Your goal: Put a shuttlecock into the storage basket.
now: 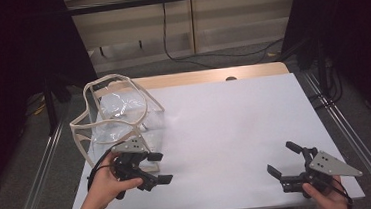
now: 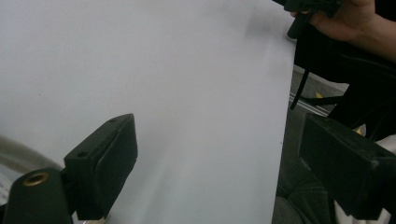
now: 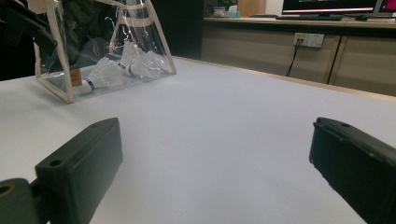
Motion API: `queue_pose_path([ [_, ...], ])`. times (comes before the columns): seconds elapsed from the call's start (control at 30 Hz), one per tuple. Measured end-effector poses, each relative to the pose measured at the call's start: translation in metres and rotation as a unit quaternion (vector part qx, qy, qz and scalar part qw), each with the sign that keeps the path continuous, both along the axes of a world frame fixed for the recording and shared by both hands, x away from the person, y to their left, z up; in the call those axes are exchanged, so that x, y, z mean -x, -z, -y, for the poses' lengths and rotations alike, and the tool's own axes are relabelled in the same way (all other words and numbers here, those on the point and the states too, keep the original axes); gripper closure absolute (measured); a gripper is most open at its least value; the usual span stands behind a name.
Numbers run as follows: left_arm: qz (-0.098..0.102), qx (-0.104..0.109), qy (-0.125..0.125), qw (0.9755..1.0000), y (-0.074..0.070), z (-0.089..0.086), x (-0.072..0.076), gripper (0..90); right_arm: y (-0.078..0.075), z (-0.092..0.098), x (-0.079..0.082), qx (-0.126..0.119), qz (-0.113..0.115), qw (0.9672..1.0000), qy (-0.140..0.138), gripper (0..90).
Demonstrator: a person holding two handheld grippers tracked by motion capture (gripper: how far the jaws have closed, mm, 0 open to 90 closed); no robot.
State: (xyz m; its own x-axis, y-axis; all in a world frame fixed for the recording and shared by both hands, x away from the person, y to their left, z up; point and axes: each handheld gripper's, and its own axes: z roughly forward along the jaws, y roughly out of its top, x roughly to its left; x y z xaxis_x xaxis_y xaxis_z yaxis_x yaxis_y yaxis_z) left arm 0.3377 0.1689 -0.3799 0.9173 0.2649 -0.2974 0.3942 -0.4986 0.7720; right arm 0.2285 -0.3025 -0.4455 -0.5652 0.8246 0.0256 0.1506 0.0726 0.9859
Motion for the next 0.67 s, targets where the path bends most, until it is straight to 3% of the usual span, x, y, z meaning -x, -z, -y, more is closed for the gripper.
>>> queue_pose_path([
  [0.4, 0.0, 0.009, 0.002, 1.0, 0.014, -0.001, 0.002, 10.4, 0.0, -0.001, 0.0, 0.0, -0.001, 1.0, -0.001, 2.4],
  [0.5, 0.003, 0.003, 0.003, 1.0, 0.017, -0.002, 0.003, 10.2, 0.0, -0.001, 0.0, 0.0, 0.0, 1.0, -0.001, 2.4],
  [0.67, 0.003, 0.018, 0.002, 0.9998, 0.021, -0.002, 0.004, 9.9, 0.001, 0.0, -0.001, -0.001, -0.002, 1.0, -0.001, 2.4],
])
